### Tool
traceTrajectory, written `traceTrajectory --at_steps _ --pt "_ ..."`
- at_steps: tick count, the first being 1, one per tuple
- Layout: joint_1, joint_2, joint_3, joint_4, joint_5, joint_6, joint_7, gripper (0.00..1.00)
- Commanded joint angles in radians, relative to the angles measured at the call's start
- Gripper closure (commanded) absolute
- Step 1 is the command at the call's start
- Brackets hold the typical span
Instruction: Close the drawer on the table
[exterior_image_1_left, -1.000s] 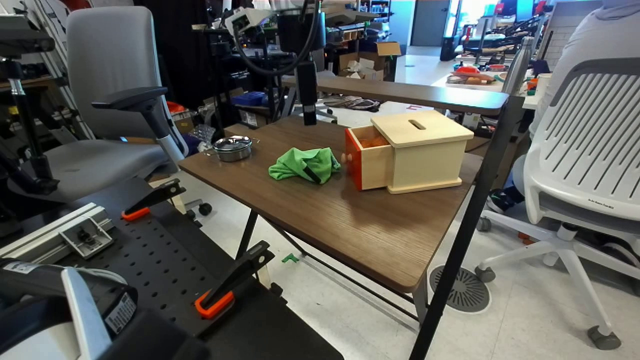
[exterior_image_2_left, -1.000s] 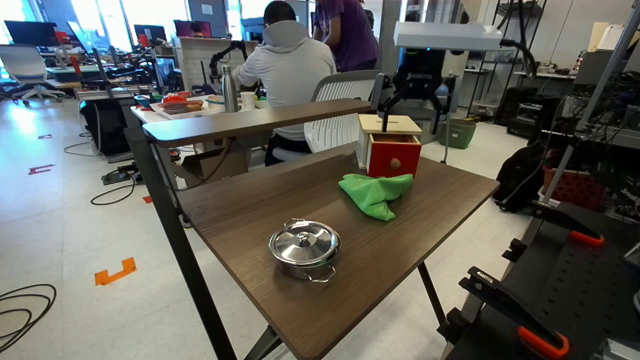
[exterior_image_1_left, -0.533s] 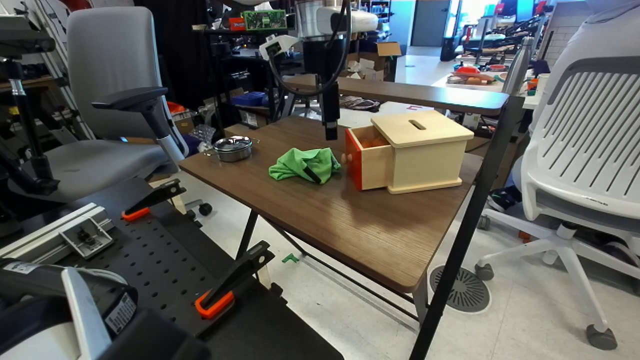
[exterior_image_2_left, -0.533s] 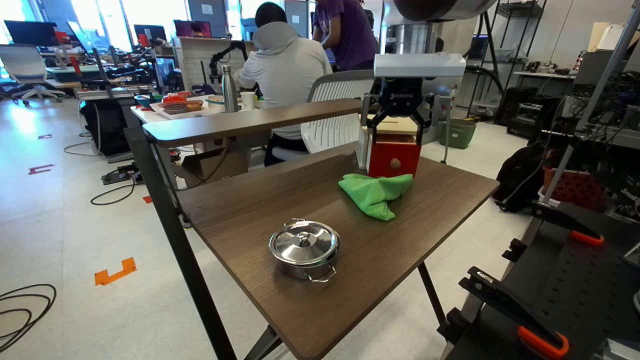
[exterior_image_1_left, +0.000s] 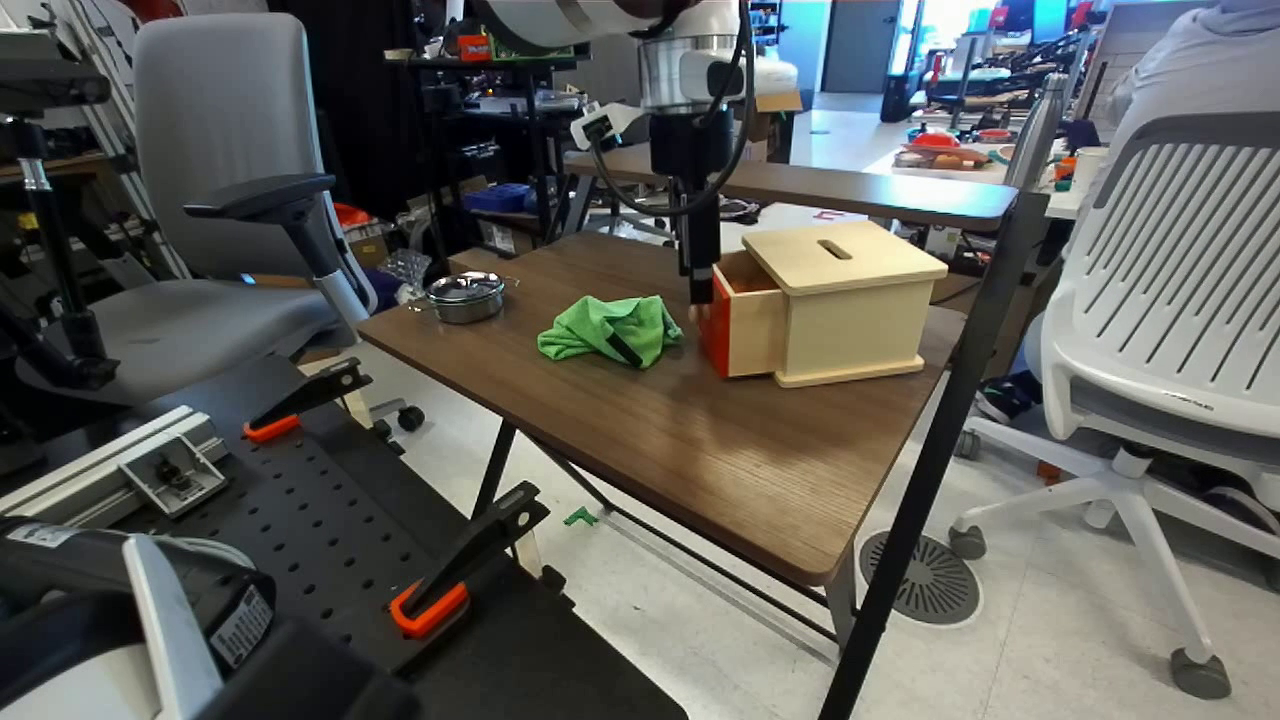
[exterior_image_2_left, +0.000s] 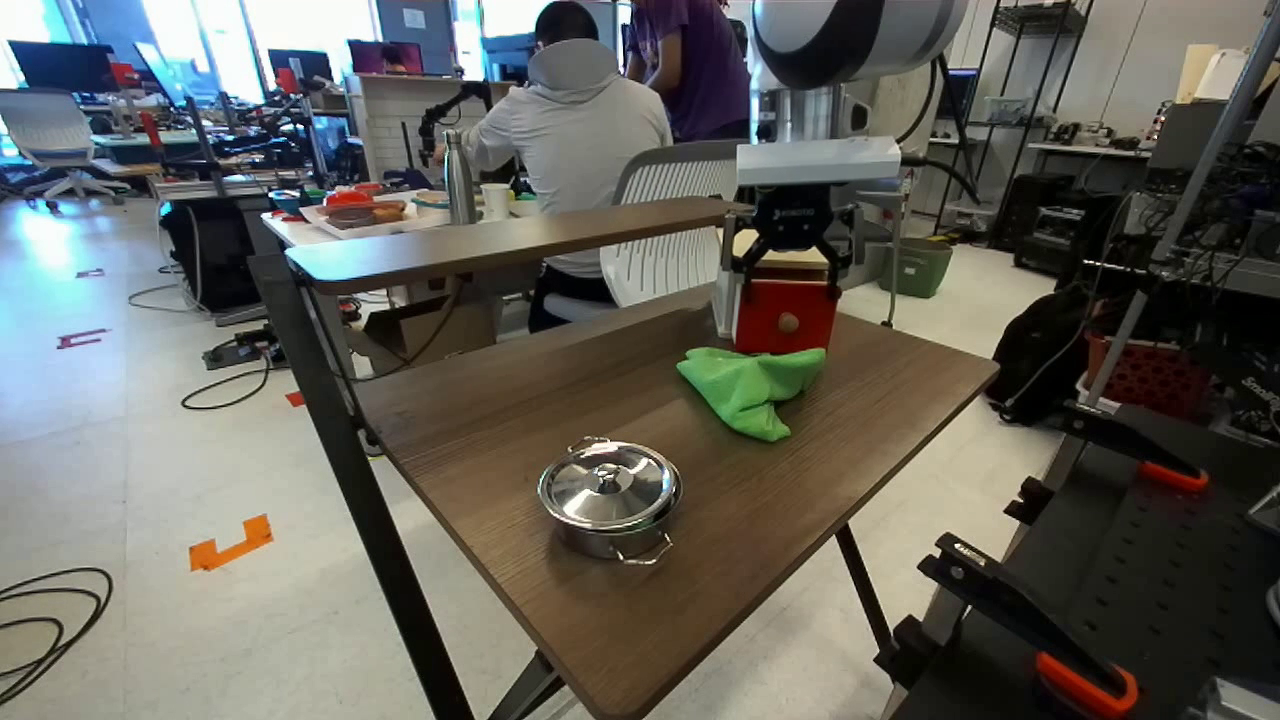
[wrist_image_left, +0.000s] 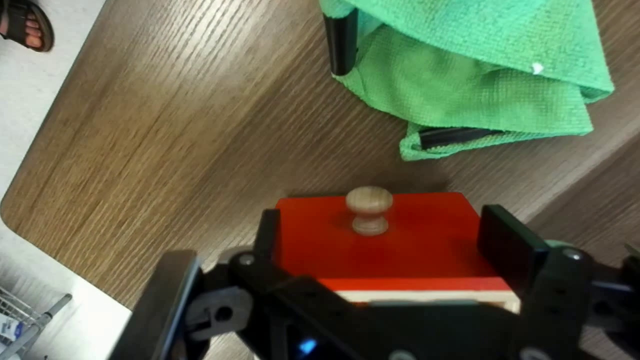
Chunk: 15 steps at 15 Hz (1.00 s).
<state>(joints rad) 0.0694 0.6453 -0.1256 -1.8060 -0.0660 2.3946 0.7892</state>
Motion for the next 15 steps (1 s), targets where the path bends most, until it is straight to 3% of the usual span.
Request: traceTrajectory --at_steps 1,15 --pt "0.022 0.049 -0.024 0.078 0.002 -0.049 0.010 0.00" --pt "-0.010 0.119 -0.054 0.226 0.026 -0.079 0.012 0.00"
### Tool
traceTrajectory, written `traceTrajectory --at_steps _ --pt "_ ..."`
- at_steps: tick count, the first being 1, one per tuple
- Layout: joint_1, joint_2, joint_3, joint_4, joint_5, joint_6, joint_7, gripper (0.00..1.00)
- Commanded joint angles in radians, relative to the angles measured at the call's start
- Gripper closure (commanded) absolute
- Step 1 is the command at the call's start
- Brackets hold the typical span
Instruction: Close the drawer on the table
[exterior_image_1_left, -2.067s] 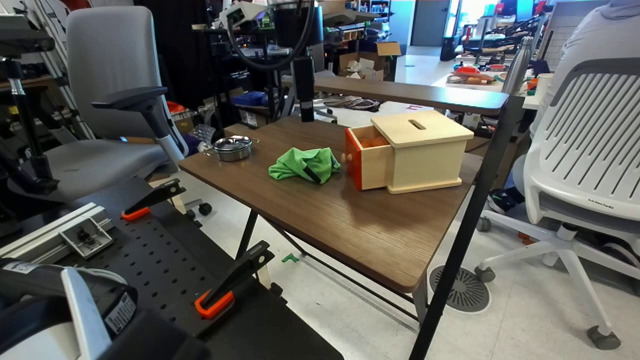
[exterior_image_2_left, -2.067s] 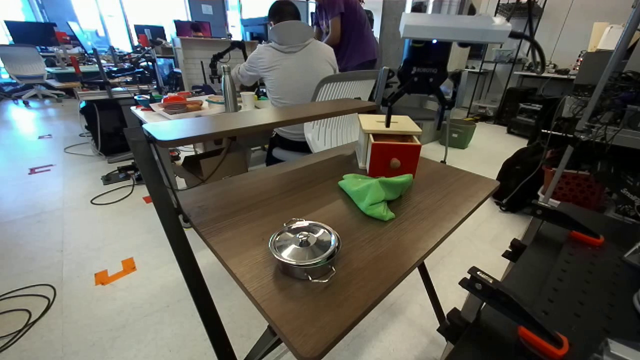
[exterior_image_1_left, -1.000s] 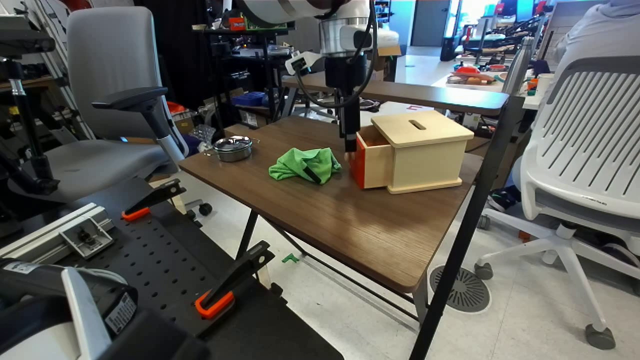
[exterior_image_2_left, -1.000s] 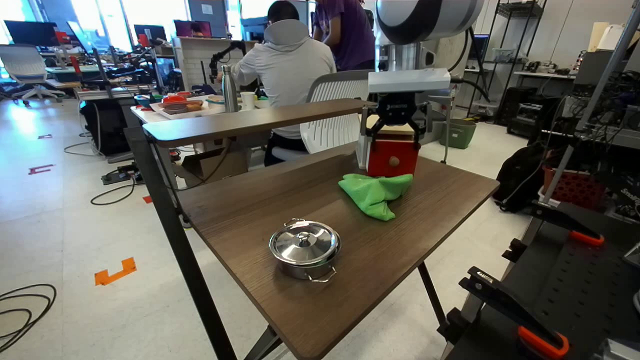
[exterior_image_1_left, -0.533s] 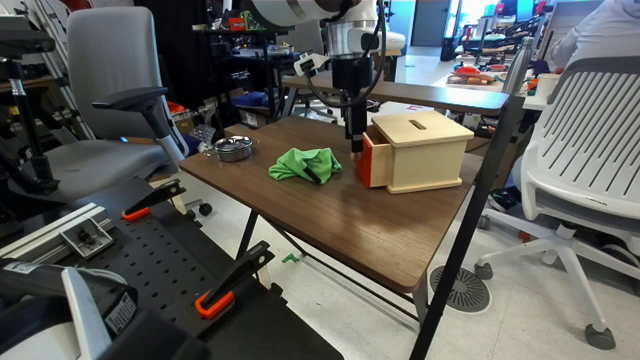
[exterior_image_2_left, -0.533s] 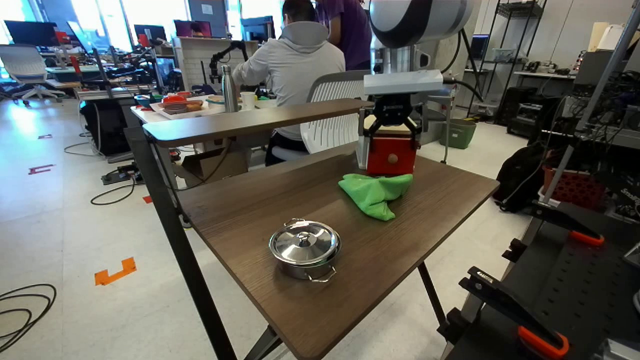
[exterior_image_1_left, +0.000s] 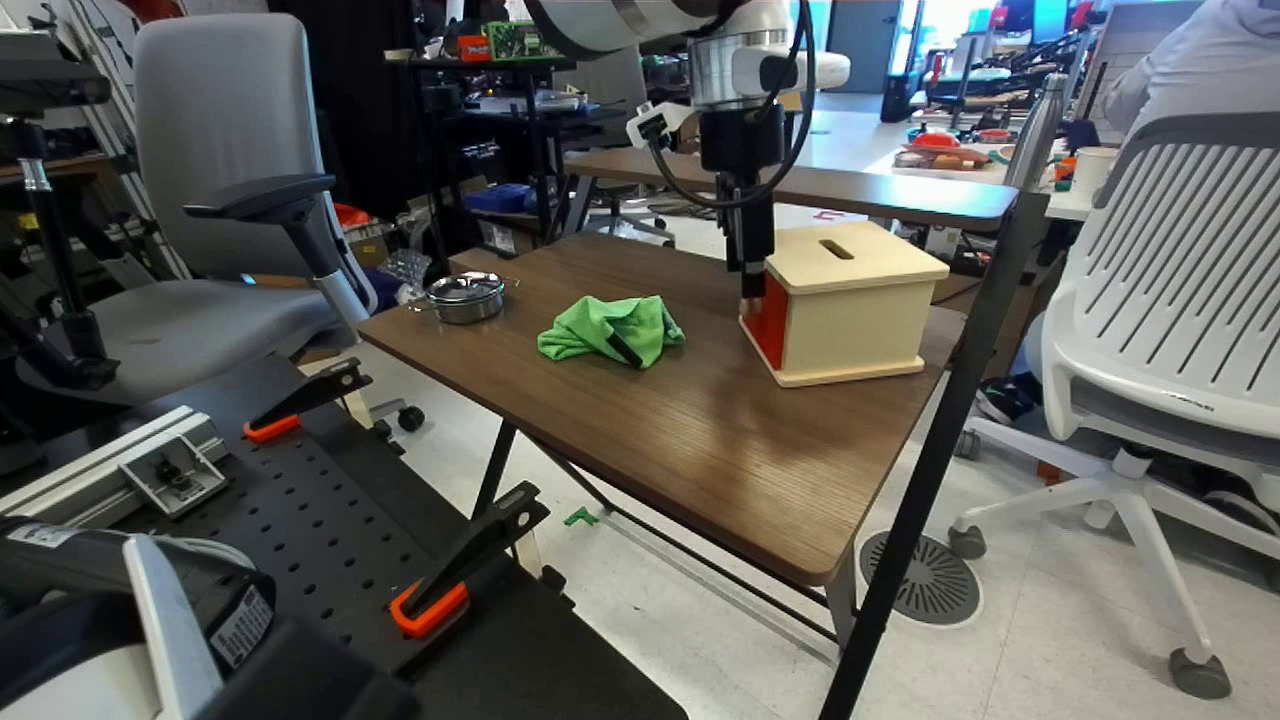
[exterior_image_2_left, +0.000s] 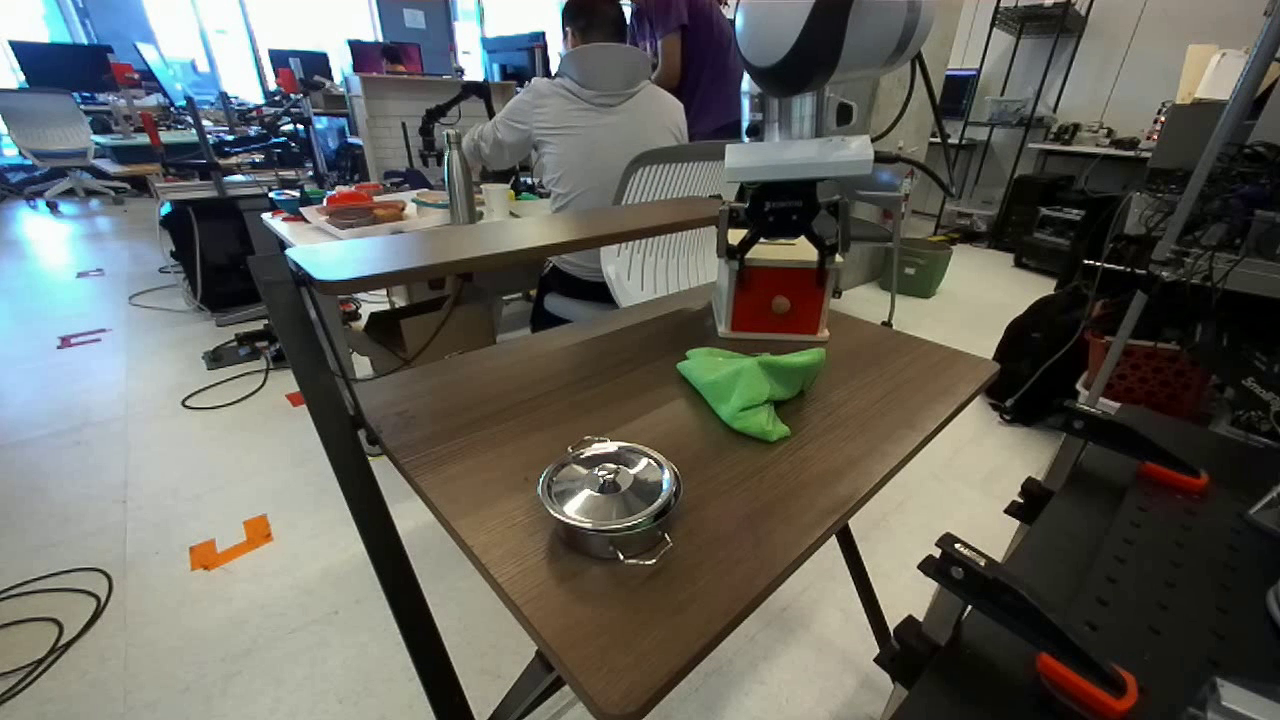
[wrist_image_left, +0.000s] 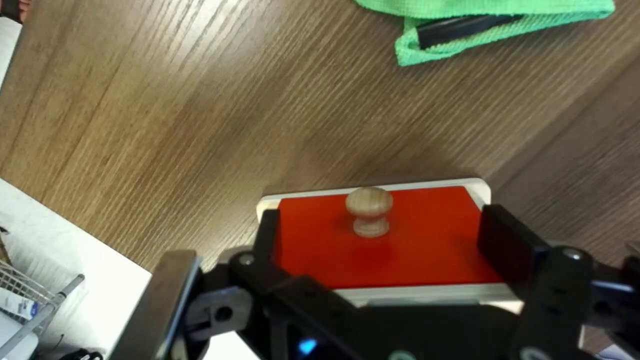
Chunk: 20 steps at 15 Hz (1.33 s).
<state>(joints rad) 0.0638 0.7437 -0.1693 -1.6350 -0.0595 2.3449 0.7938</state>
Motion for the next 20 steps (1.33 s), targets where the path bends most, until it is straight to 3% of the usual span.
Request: traceTrajectory --at_steps 1,9,16,17,20 --pt "-0.006 0.017 -0.008 0.055 0.024 -0.034 0.006 0.00" --pt "0.005 -0.050 -0.010 -0.029 -0.001 -0.050 -0.033 0.00" --pt "0.057 -0.323 -0.005 -0.292 -0.064 -0.093 -0.104 0.00" --pt "0.024 -0.208 0.007 -0.177 -0.025 -0.071 -0.087 0.00" --pt "0.040 -0.298 0.014 -0.260 -0.046 -0.086 -0.088 0.00"
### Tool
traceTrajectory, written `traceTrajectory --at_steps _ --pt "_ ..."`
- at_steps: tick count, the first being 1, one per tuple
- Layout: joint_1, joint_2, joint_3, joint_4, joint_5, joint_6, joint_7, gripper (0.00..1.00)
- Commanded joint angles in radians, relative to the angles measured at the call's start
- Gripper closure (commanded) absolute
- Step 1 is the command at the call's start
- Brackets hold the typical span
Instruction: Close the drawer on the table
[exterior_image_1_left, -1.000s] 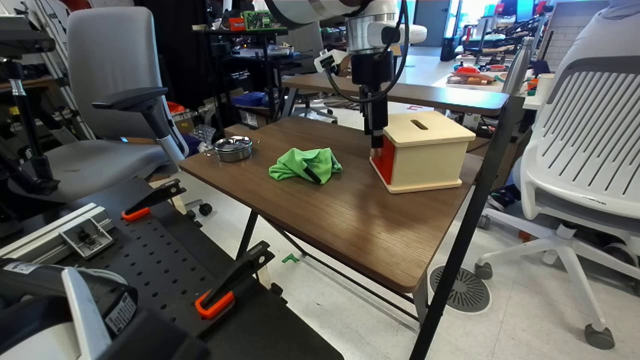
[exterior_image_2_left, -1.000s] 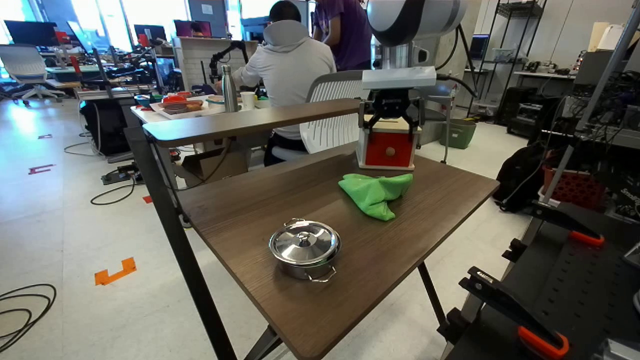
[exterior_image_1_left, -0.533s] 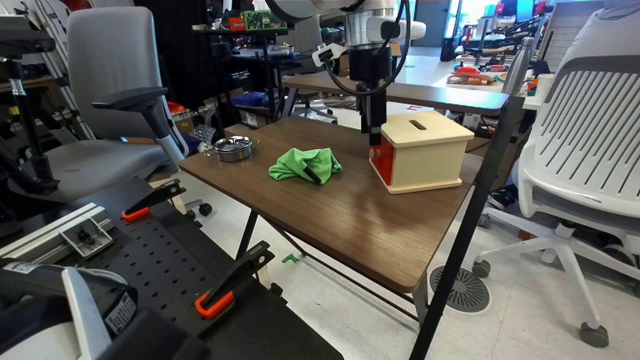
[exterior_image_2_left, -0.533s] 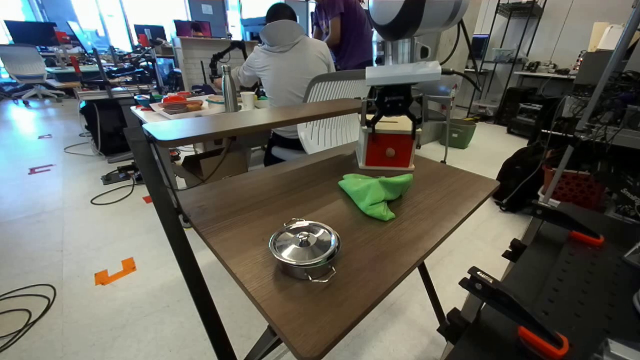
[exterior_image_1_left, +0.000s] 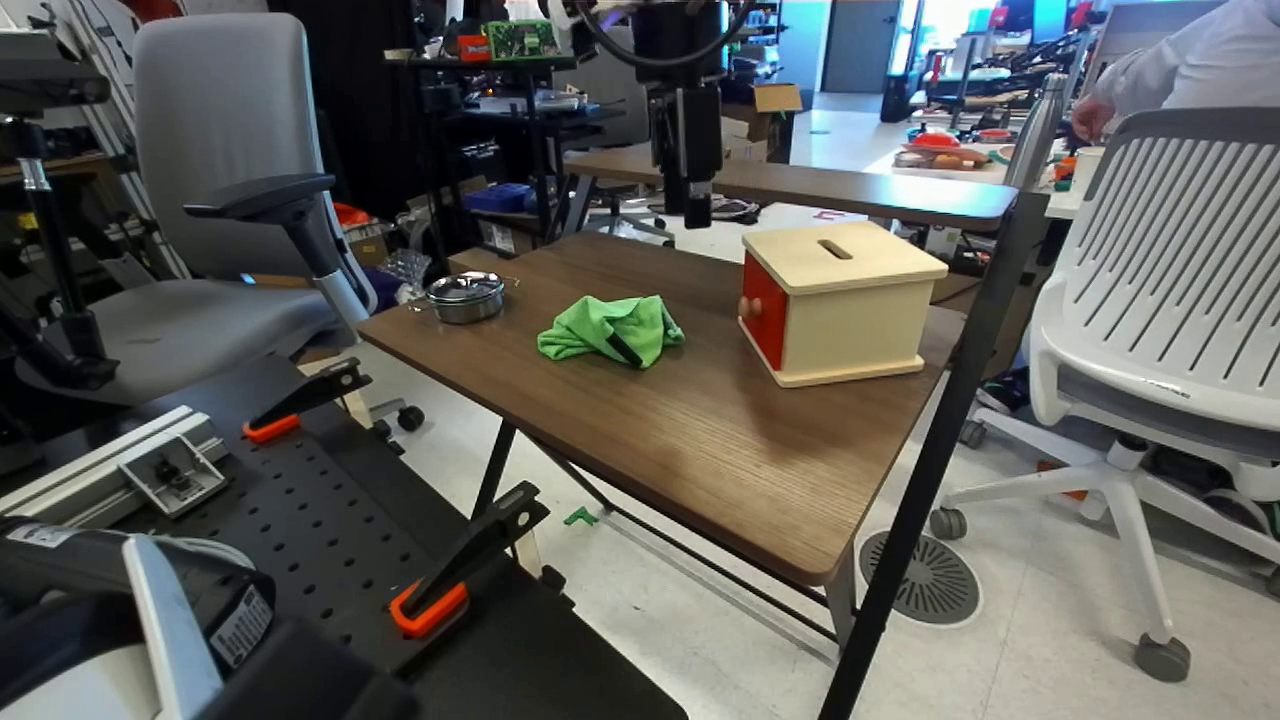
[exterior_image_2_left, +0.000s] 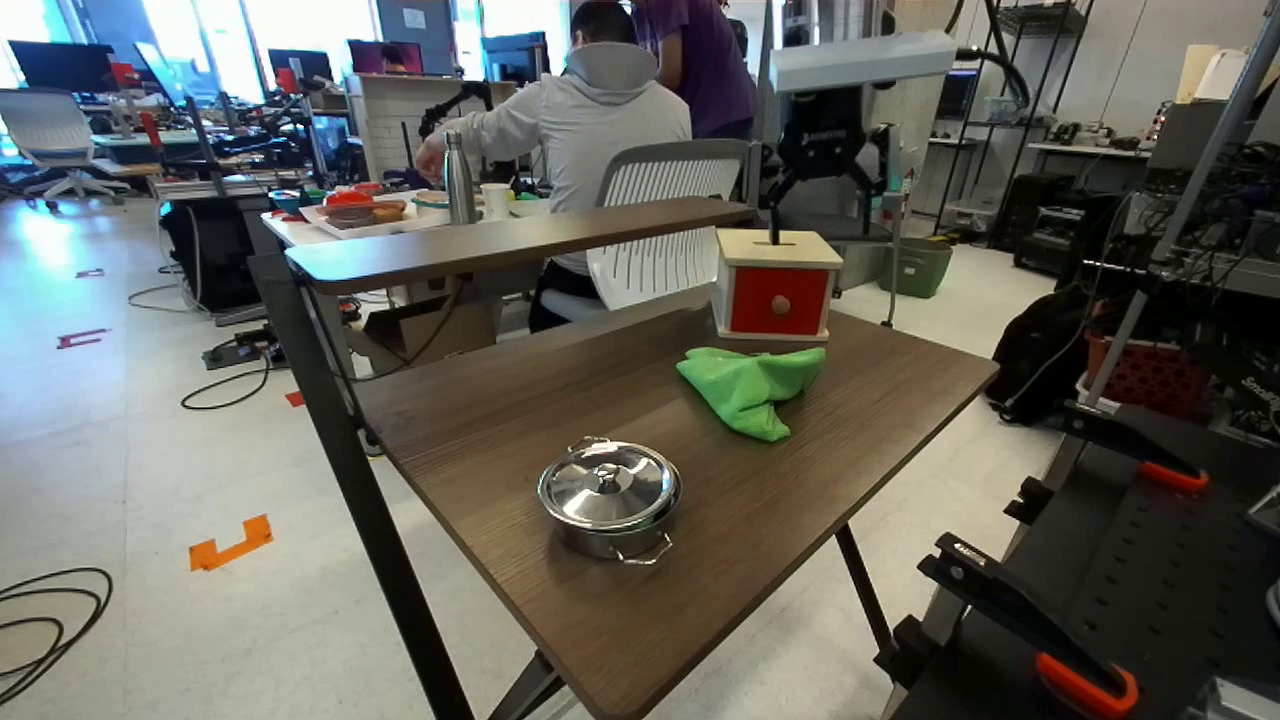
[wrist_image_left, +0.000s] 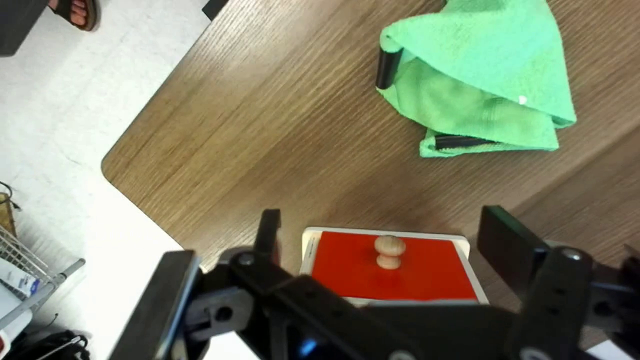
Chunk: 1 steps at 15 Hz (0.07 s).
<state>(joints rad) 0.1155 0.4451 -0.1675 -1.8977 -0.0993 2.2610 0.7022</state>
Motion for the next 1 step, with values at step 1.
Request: traceTrajectory --at_steps 1 --pt "-0.011 -0.008 0.013 -0.008 -0.007 -0.002 0.003 0.00"
